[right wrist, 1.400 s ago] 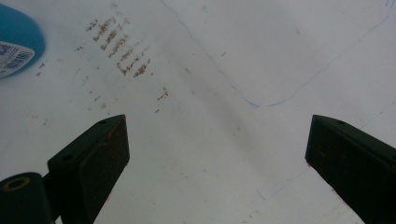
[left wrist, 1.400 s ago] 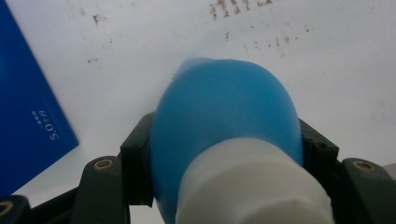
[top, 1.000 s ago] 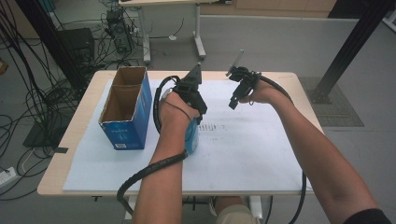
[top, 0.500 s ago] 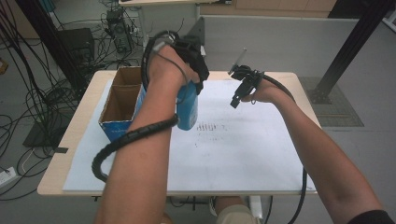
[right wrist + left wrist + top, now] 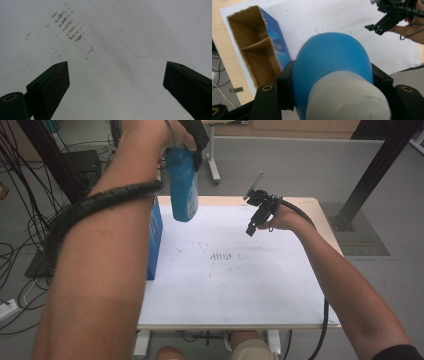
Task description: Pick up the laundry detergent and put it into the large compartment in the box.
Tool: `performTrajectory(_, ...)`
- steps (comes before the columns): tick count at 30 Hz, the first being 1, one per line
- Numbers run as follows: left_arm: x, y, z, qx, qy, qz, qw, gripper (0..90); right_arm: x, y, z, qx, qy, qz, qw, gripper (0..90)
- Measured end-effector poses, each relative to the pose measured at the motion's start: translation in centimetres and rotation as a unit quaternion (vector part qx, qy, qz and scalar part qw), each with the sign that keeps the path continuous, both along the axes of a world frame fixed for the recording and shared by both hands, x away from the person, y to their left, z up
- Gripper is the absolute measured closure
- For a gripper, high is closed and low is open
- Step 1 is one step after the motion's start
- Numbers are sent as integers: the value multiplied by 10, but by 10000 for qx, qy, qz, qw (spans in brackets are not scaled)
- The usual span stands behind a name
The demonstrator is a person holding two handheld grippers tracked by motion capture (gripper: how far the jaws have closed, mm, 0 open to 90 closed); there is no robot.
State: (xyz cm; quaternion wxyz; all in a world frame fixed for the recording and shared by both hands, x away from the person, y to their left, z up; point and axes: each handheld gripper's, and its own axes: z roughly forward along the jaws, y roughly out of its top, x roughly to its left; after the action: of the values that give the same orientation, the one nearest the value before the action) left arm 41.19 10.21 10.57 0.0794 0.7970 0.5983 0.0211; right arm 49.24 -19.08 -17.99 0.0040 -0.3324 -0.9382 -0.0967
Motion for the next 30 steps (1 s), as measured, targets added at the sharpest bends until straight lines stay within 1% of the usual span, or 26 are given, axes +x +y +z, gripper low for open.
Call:
performTrajectory(2,-2,10,9,-32,-84,87,9999,381,1,-1,1,1,25,-21,10000,64)
performTrajectory(3,-2,15,14,-26,-94,123,9999,381,0,-2,1,24,-12,-27,10000,65)
performTrajectory(5,-3,24,21,-8,-101,210,9997,381,1,-5,2,37,-8,-17,10000,64)
performTrajectory(8,-5,39,31,-19,-188,354,9992,381,1,-7,4,41,11,-56,10000,65)
performTrajectory(10,-6,50,35,-35,-218,471,9986,380,1,-8,4,38,6,-47,10000,65)
performTrajectory(12,-6,62,37,-45,-205,570,9982,381,1,-10,5,49,0,-79,10000,65)
performTrajectory(14,-7,74,39,-63,-234,658,9975,380,1,-12,5,50,-18,-72,10000,65)
performTrajectory(18,-8,90,39,-41,-256,831,9962,381,2,-13,5,30,0,-108,9999,65)
performTrajectory(21,-8,100,36,-19,-252,928,9954,381,2,-13,5,39,-7,-102,9999,65)
performTrajectory(24,-7,110,28,-35,-222,1008,9947,381,1,-11,4,21,4,-85,10000,64)
performTrajectory(30,-2,122,8,-18,-123,1078,9941,381,-2,-5,4,15,3,-19,10000,65)
